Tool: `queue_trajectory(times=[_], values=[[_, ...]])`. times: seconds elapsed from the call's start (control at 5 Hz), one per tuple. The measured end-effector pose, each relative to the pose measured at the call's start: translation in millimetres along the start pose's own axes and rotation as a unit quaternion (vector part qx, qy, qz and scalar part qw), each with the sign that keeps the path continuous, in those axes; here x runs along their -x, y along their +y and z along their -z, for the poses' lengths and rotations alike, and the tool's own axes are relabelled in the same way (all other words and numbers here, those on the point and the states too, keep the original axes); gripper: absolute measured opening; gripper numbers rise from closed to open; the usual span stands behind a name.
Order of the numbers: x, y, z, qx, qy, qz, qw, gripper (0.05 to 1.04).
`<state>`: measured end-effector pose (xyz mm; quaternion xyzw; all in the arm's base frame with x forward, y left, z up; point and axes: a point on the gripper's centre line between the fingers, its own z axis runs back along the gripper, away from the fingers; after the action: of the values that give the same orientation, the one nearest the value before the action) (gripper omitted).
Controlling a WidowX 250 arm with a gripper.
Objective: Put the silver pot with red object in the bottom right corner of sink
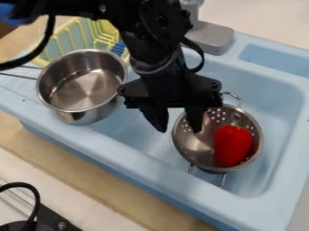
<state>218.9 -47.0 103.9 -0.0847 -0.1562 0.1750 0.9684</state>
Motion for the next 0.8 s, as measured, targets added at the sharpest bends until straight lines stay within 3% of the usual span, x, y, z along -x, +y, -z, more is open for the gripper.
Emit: queue_trajectory(times=[0.2,0.8], values=[[-5,-1,-13,-0.008,-0.017,-0.006,0.9998,0.987],[-39,-23,-32,0.028,-0.051,-0.027,0.9980,0.999]])
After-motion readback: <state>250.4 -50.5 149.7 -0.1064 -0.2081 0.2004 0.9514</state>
